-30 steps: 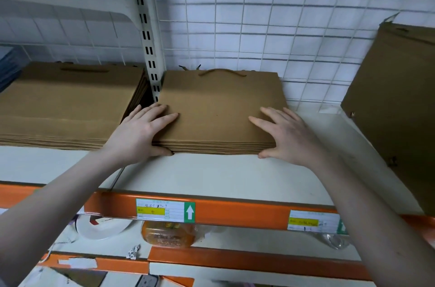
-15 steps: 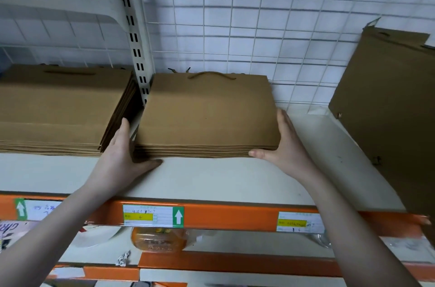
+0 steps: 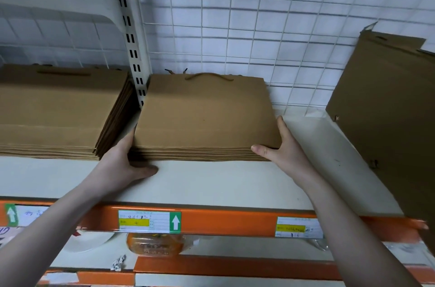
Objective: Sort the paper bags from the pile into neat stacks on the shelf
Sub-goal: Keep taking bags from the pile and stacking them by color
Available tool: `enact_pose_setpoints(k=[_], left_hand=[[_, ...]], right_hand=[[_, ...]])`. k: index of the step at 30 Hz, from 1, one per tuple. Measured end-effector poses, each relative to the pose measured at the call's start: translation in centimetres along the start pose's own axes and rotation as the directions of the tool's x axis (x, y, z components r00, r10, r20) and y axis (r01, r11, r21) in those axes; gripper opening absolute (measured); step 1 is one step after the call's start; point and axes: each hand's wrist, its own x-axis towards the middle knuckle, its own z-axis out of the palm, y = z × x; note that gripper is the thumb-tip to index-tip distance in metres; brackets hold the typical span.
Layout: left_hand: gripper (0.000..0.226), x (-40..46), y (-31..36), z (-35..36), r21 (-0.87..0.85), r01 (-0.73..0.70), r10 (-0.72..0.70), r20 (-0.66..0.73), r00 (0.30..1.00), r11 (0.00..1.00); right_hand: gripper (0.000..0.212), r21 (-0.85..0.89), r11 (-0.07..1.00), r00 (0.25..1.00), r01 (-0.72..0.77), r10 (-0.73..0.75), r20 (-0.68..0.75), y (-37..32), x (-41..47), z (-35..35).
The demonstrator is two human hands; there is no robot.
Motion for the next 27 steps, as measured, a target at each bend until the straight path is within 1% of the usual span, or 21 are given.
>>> enact_pose_setpoints(k=[3, 8, 12, 14, 17, 23, 27], left_hand=[[0.083, 0.0, -0.1, -0.1, -0.01, -0.003, 0.003, -0.017, 1.0, 1.0], [0.066, -0.1, -0.1, -0.2, -0.05, -0.055, 0.05, -0.092, 0.994, 0.997], [0.071, 0.0, -0.1, -0.2, -0.051, -0.065, 0.059, -0.114, 0.992, 0.997], [0.079, 0.1, -0.2, -0.2, -0.031, -0.062, 0.058, -0.133, 0.989, 0.998], [0.09, 0.3, -0.4, -0.1, -0.042, -0.02, 0.014, -0.133, 0.991, 0.999], [0.09, 0.6, -0.8, -0.2, -0.044, -0.022, 0.016, -0.115, 0.993, 0.999], [0.089, 0.6, -0.5, -0.2, -0.02, -0.022, 0.02, -0.11, 0.994, 1.0]], right_hand=[[0.109, -0.011, 1.0, 1.0, 0.006, -0.006, 0.008, 0.1, 0.1, -0.1], [0.115, -0.058, 0.998, 0.998, 0.025, -0.022, 0.05, 0.3, 0.1, -0.4], [0.119, -0.108, 0.994, 0.997, 0.011, -0.003, 0.075, 0.9, 0.0, -0.6], [0.118, -0.126, 0.992, 0.996, 0.01, 0.0, 0.085, 1.1, -0.2, -0.7], [0.113, -0.143, 0.989, 0.997, 0.023, -0.012, 0.077, 1.5, -0.3, -0.8], [0.104, -0.164, 0.986, 0.998, 0.044, -0.035, 0.061, 2.1, 0.2, -1.0], [0.102, -0.189, 0.981, 0.997, 0.054, -0.044, 0.058, 2.2, 0.4, -1.1]])
